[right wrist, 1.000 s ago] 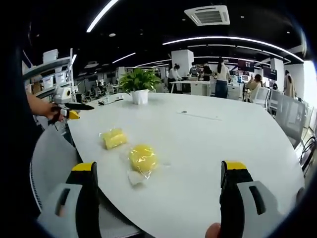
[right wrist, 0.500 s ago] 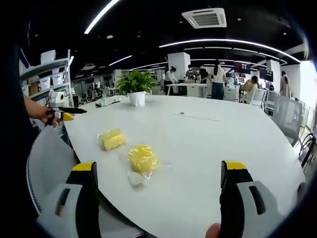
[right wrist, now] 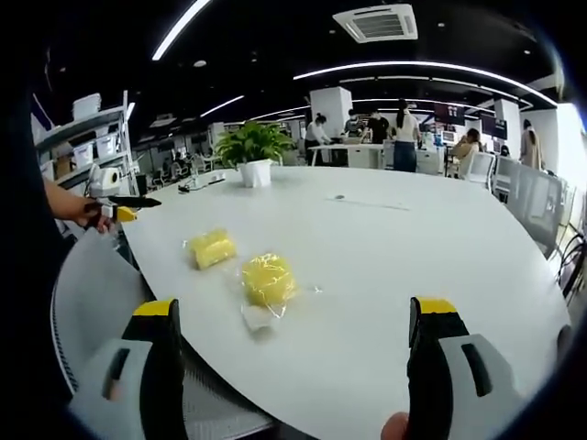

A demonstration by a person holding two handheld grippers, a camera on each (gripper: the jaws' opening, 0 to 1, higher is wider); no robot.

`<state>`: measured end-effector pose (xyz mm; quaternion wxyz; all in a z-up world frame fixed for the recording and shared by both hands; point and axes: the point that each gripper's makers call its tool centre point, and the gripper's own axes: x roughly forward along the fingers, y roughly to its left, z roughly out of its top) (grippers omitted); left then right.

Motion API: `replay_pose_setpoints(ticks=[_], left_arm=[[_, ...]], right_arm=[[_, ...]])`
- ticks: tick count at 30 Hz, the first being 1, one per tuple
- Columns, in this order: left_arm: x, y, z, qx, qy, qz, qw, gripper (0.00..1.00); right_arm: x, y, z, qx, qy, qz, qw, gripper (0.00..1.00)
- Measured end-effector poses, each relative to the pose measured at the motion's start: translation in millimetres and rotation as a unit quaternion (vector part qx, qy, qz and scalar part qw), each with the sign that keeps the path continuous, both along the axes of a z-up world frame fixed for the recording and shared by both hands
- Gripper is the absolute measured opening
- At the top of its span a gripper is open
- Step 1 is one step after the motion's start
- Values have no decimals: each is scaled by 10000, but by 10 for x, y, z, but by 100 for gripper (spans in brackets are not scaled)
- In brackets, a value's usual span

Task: Compare the silicone blocks by pressing each to a similar depth, holding the contact briefly, and releasing to observe deformation and rebound differences across the visible hardness samples.

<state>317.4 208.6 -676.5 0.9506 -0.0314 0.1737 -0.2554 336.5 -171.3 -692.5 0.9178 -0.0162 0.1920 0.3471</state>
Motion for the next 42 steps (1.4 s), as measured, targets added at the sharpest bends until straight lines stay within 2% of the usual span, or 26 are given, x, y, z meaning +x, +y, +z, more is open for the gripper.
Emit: replay_pose_setpoints(ticks=[12, 29, 37, 42], left_arm=[[46, -17, -52, -16, 40, -5, 10000, 100], [77, -45, -67, -24, 138, -69, 9999, 100], [100, -19, -13, -238, 63, 24, 9997, 100], [84, -15, -26, -232, 98, 19, 9997, 100]], right_arm=[[-41, -35, 1, 4, 45, -30, 10000, 97], [36, -38, 3, 28, 53, -94, 9999, 97], [44, -76, 23, 8, 52, -126, 9999, 97], [19, -84, 19, 8, 53, -126, 9999, 97]])
